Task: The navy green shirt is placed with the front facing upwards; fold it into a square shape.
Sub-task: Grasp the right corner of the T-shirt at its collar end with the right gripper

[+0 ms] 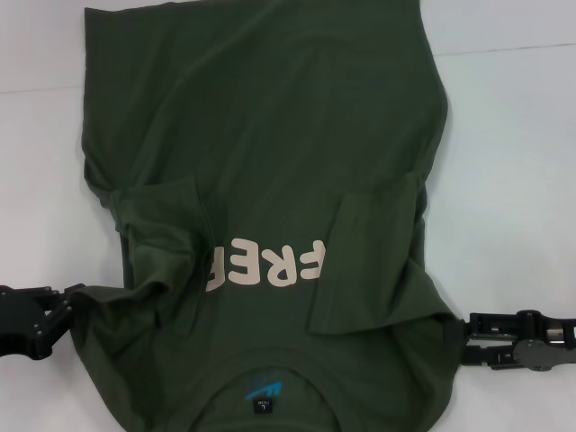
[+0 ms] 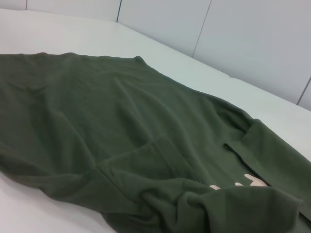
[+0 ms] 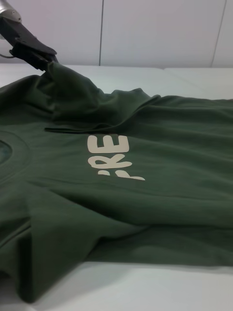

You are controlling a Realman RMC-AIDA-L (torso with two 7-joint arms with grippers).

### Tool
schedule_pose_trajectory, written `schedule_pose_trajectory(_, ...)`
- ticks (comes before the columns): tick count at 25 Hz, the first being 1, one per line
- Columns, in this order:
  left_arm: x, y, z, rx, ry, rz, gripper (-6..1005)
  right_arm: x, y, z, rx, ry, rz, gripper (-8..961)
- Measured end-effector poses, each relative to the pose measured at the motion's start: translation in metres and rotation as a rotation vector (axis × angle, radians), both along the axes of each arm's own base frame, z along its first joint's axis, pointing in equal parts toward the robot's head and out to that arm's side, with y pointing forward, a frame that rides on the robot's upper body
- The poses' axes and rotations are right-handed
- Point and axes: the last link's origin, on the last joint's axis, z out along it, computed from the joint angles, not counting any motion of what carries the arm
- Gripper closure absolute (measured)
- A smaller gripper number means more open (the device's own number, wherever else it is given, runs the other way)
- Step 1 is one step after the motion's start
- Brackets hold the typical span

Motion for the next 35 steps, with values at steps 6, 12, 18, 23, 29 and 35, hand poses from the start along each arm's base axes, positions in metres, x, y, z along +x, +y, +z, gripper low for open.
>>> schedule_pose_trajectory(6, 0.000, 0.000, 0.000, 0.001, 0.000, 0.000, 959, -0.005, 0.006, -0.003, 0.008, 0.003, 0.018, 29)
schedule_pose_trajectory(12, 0.000, 0.000, 0.000, 0.002, 0.000, 0.000, 960, -0.011, 0.014, -0.005, 0.029, 0.007, 0.044, 28)
schedule_pose_trajectory(18, 0.000, 0.000, 0.000, 0.001, 0.000, 0.000, 959, -0.010, 0.018, -0.004, 0.052, -0.007, 0.046, 28)
schedule_pose_trajectory(23, 0.000, 0.000, 0.000, 0.001, 0.000, 0.000, 960, -0.007, 0.019, -0.004, 0.060, -0.019, 0.037, 28)
schedule_pose_trajectory(29, 0.000, 0.000, 0.000, 0.002, -0.001, 0.000, 960, -0.004, 0.016, -0.004, 0.089, -0.006, 0.011, 29)
schedule_pose_trajectory(35, 0.001, 0.002, 0.000, 0.002, -0.001, -0.004, 959, -0.005, 0.016, -0.007, 0.100, 0.010, -0.005, 28)
